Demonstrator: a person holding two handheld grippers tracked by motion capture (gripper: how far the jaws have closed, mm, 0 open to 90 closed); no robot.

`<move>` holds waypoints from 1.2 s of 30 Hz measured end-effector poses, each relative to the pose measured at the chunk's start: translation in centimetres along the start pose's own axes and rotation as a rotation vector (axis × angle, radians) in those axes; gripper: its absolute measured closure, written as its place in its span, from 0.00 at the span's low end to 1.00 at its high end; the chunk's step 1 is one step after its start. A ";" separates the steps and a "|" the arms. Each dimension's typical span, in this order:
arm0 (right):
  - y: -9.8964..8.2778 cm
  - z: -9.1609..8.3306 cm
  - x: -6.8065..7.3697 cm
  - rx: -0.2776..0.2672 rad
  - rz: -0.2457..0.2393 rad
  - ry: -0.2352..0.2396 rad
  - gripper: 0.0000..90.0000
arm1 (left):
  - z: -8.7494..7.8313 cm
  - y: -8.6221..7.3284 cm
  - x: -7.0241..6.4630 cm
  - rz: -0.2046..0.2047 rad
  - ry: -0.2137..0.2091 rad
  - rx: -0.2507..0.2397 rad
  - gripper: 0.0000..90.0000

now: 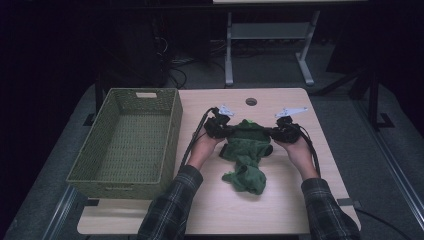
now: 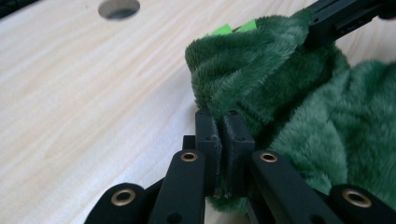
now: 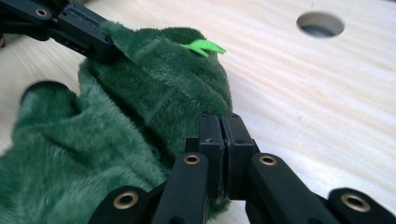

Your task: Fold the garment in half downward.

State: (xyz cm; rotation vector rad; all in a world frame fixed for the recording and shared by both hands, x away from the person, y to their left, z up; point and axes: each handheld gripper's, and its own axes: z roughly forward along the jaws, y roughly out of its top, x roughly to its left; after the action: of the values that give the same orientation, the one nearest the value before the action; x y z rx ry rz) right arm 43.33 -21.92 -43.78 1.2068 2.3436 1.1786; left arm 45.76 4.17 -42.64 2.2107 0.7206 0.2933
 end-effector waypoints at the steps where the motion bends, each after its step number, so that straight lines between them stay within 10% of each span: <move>1: 0.1 -0.3 0.0 -0.012 0.004 0.002 0.98 | -0.3 0.3 0.0 -0.007 -0.002 -0.010 0.96; 12: 1.8 -3.2 0.9 -0.072 -0.023 0.022 0.98 | -3.5 2.1 -0.8 -0.003 -0.024 -0.068 0.96; 36: -0.8 -8.1 5.0 -0.099 -0.110 0.096 0.98 | -8.5 -0.7 -5.4 0.039 -0.136 -0.110 0.96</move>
State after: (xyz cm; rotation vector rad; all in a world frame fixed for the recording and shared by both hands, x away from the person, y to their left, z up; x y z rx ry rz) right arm 35.43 -22.72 -38.53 0.9965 2.3556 1.3241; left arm 37.49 6.64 -37.33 2.1193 0.5754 0.1952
